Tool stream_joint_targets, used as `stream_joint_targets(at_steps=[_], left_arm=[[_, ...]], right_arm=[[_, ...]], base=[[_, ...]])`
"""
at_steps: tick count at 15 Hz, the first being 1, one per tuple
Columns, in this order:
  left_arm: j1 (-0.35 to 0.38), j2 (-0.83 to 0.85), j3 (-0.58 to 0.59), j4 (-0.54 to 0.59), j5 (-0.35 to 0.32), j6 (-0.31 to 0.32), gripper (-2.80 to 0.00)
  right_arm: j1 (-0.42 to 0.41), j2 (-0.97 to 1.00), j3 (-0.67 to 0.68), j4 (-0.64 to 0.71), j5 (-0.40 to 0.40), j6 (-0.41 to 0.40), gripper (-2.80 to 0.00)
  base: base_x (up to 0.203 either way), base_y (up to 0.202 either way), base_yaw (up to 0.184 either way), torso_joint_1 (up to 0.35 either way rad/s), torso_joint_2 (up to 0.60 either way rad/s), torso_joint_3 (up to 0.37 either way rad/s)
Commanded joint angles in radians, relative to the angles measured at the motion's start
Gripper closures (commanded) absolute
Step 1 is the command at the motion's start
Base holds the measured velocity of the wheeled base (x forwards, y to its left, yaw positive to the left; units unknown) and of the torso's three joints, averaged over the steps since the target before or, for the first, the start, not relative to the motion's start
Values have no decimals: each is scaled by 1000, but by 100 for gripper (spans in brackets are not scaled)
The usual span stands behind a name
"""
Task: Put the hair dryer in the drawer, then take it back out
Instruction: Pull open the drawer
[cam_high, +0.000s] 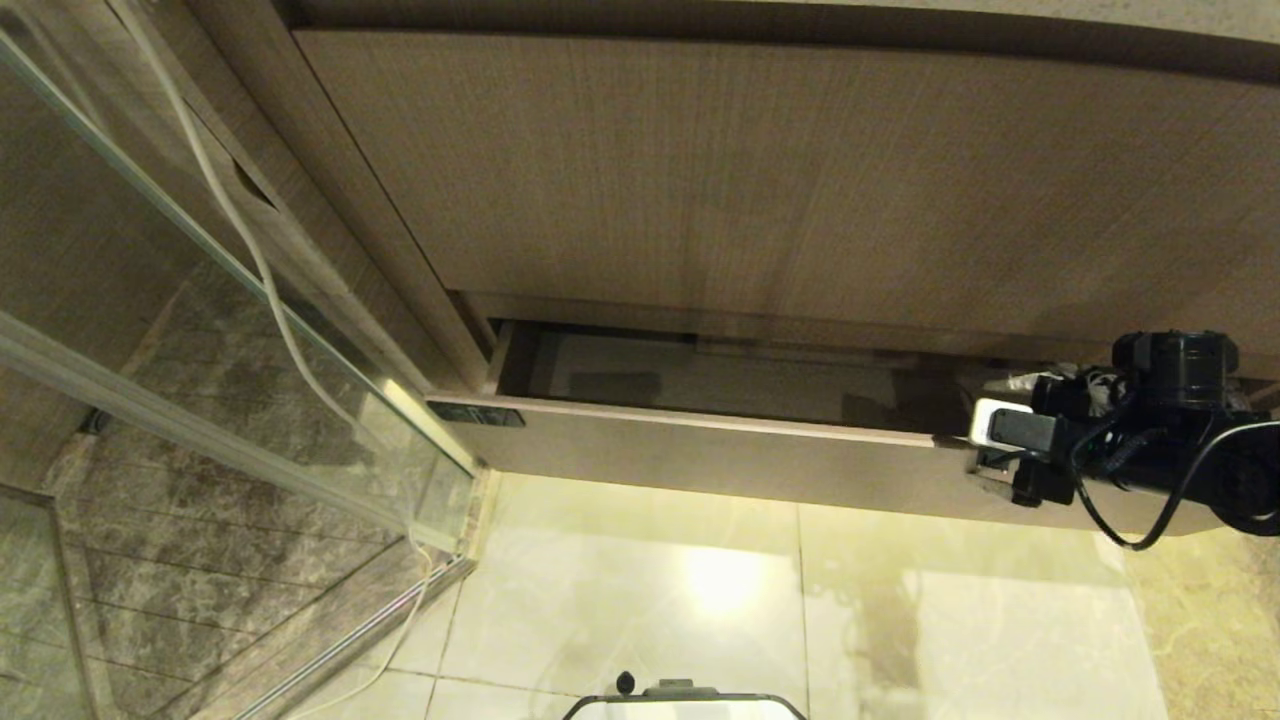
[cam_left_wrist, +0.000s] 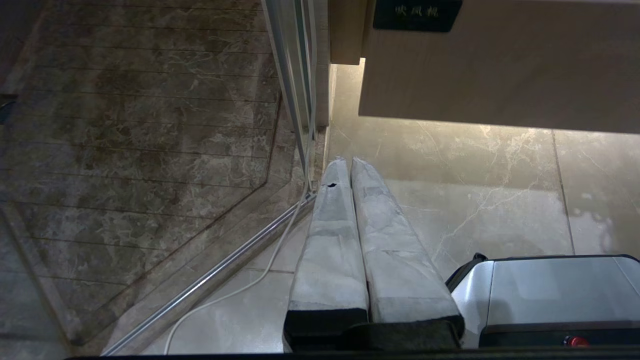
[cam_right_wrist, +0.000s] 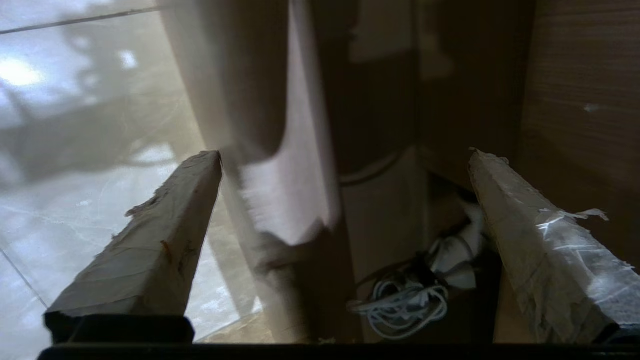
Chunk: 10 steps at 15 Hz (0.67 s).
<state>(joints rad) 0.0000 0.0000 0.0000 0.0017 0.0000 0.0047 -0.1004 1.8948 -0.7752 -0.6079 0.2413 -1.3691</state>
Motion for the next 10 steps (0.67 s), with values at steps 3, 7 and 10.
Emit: stream_joint_targets(at_steps=[3, 7, 10], left_arm=[[0, 0, 0, 0, 0, 0, 0], [0, 0, 0, 0, 0, 0, 0], [0, 0, 2, 0, 0, 0, 0]], right_arm=[[-1, -34, 13, 19, 3, -9, -280], [-13, -70, 23, 60, 1, -15, -280], [-25, -135, 25, 117, -3, 0, -280]], base=[[0, 0, 0, 0, 0, 0], [0, 0, 0, 0, 0, 0], [0, 0, 0, 0, 0, 0]])
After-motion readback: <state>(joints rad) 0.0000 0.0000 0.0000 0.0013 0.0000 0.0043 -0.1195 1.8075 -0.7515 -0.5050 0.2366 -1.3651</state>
